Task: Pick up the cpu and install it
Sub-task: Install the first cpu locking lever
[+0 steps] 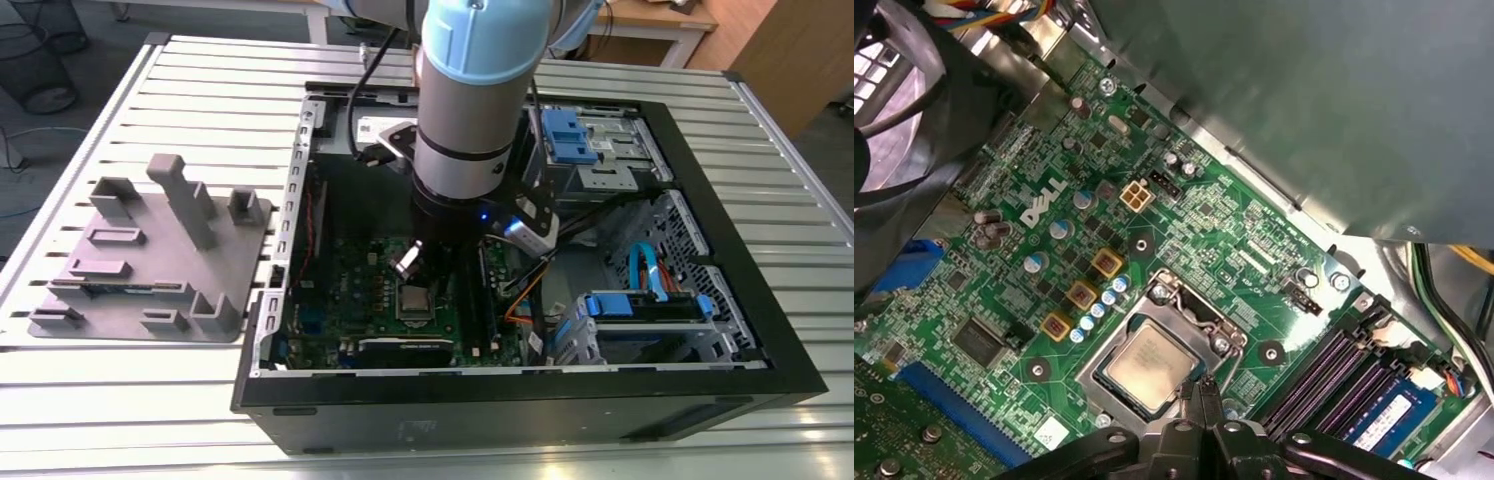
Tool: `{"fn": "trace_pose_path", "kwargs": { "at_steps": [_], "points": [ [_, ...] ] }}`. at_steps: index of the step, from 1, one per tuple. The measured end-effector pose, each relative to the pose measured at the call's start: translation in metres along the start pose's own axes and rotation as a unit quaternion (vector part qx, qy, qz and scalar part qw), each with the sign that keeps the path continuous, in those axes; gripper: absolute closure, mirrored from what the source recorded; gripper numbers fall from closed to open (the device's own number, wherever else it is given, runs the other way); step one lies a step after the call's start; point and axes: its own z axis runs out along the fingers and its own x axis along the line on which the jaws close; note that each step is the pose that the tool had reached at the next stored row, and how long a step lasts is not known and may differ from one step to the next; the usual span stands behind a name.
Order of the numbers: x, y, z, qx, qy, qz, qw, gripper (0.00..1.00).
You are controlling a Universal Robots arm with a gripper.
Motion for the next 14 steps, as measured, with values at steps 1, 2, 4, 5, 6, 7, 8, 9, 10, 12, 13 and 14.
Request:
{"fn": "trace_pose_path", "kwargs": {
  "at_steps": [1,2,4,5,6,7,8,9,10,12,13,14],
  "points": [
    [0.0003,-0.0003,0.0002,0.0000,0.0001,0.000,1.00000,0.89],
    [0.0005,-0.0007,0.0003,0.0002,0.0002,0.000,1.00000,0.89],
    [0.0008,-0.0013,0.0006,0.0006,0.0006,0.001,1.00000,0.89],
    [0.0008,-0.0014,0.0006,0.0012,0.0011,0.001,1.00000,0.89],
    [0.0009,-0.0017,0.0007,0.0019,0.0017,0.001,1.00000,0.89],
    [0.0010,-0.0020,0.0008,0.0024,0.0021,0.002,0.99999,0.89],
    [0.0011,-0.0024,0.0008,0.0029,0.0025,0.002,0.99999,0.89],
    [0.0013,-0.0028,0.0008,0.0034,0.0030,0.003,0.99999,0.89],
    [0.0016,-0.0032,0.0008,0.0040,0.0036,0.003,0.99998,0.89],
    [0.0022,-0.0044,0.0009,0.0047,0.0042,0.004,0.99997,0.89],
    [0.0024,-0.0049,0.0010,0.0049,0.0044,0.005,0.99997,0.89],
    [0.0023,-0.0055,0.0013,0.0049,0.0044,0.005,0.99996,0.89]
  ]
}}
